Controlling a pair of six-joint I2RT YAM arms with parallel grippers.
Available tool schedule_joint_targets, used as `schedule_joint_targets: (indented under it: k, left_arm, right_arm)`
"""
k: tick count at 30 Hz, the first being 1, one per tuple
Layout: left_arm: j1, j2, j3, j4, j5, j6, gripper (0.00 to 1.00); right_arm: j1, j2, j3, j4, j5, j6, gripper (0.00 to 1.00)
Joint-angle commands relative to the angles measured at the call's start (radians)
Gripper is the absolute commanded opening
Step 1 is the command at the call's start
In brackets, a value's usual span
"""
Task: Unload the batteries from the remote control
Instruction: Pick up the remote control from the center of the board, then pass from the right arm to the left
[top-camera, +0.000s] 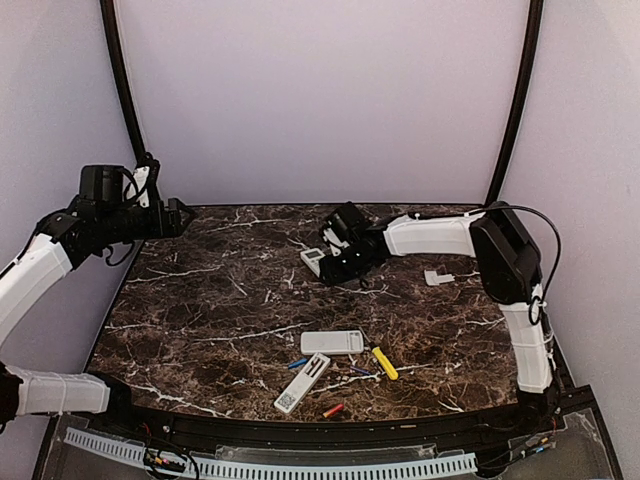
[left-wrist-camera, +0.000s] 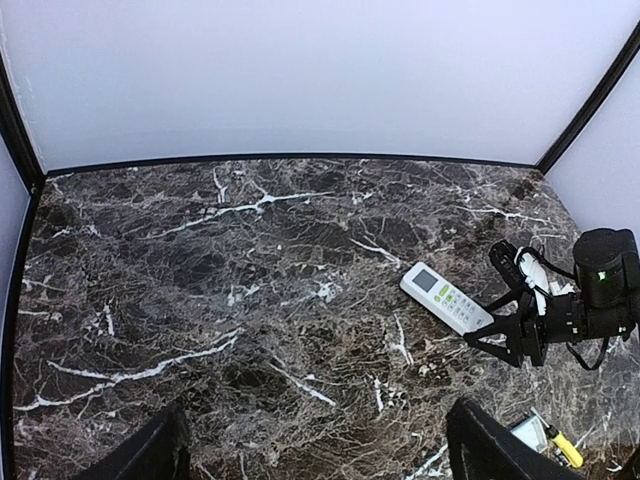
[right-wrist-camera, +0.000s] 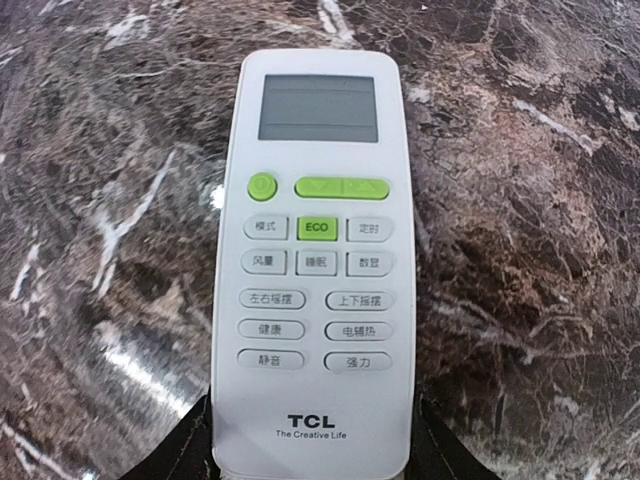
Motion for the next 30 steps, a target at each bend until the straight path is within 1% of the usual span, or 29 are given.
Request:
schedule_joint_targets:
  k: [1,2,7,12,14,17,20,22,24,25,30]
  left_arm:
    - [0.007,-0.070,-0.051,0.089,0.062,0.025,0.88]
    - [0.007,-0.083,-0.065,0.109,0.070,0.029,0.88]
    - [0.006,-0.102,-0.106,0.181,0.201,0.043,0.87]
    - [-0.005,-0.095,-0.145,0.279,0.396,0.050,0.85]
    - [-0.033,-0.087,-0.150,0.295,0.438,0.066,0.84]
    - [-0.101,-0.074,-0.156,0.292,0.424,0.103,0.83]
    - [-0.205,-0.063,-0.158,0.273,0.399,0.169,0.83]
    - [-0.257,-0.062,-0.165,0.274,0.397,0.199,0.82]
    - [-0.301,-0.069,-0.180,0.298,0.397,0.207,0.82]
    - [-0.316,-0.071,-0.194,0.319,0.408,0.234,0.82]
    - [-0.424,-0.061,-0.222,0.349,0.422,0.289,0.81]
  right_arm:
    - [-0.011,-0.165,-0.082,0.035,-0.136,0.013,0.40]
    - [-0.013,-0.195,-0.111,0.036,-0.159,0.016,0.39]
    - [-0.034,-0.352,-0.271,0.036,-0.307,0.028,0.37]
    - [-0.044,-0.485,-0.390,0.039,-0.502,0.040,0.37]
    - [-0.045,-0.530,-0.429,0.043,-0.585,0.047,0.37]
    - [-0.045,-0.587,-0.471,0.049,-0.722,0.054,0.38]
    - [-0.044,-0.642,-0.512,0.060,-0.835,0.071,0.38]
    - [-0.044,-0.679,-0.535,0.064,-0.888,0.079,0.36]
    - [-0.045,-0.717,-0.556,0.063,-0.930,0.082,0.36]
    - [-0.045,-0.731,-0.564,0.063,-0.951,0.084,0.36]
    - [-0.039,-0.775,-0.595,0.082,-1.062,0.104,0.35]
